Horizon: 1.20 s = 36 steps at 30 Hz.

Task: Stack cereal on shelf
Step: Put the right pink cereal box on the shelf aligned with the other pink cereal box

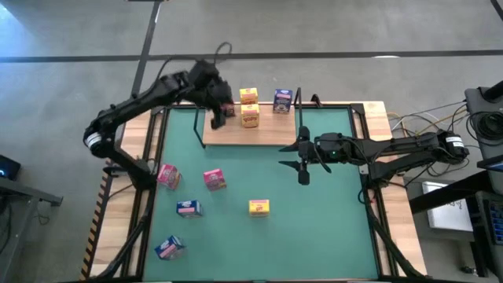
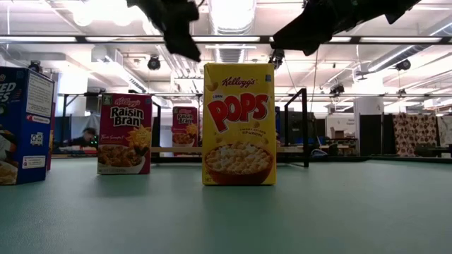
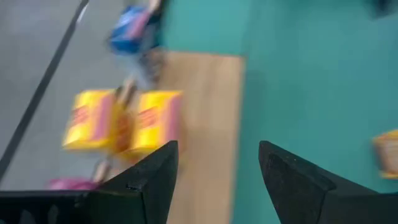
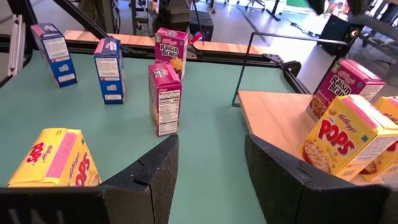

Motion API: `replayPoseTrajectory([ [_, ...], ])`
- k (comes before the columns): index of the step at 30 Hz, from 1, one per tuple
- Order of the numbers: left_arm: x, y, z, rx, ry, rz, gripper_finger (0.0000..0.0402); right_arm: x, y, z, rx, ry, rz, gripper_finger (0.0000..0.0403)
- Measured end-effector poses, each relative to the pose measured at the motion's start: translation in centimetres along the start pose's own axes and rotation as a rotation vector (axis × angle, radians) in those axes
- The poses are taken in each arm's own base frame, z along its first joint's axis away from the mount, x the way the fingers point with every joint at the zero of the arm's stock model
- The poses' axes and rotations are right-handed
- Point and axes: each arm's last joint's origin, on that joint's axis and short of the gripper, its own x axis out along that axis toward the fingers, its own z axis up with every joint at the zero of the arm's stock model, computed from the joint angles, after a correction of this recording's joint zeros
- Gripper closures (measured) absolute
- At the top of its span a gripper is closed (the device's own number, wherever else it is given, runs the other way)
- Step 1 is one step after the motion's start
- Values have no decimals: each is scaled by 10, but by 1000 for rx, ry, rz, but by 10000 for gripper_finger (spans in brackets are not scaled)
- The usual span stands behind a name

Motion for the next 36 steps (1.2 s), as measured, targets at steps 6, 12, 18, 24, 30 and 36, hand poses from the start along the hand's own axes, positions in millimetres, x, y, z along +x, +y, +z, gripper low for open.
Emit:
replayPoseTrajectory([
  [6,-1,-65,-7,57,20,-74,196,0,0,0,12,0,0,229],
  [12,-4,-117,-29,8,78,-25,196,0,0,0,1,1,0,229],
  [18,-3,-149,-55,-80,163,-52,196,0,0,0,-4,1,0,229],
  [24,9,-161,-75,-158,262,-55,194,0,0,0,-7,1,0,229],
  [30,16,-164,-84,-207,355,-30,165,0,0,0,-15,1,1,229],
  [36,24,-166,-87,-200,400,1,128,0,0,0,-27,1,1,229],
])
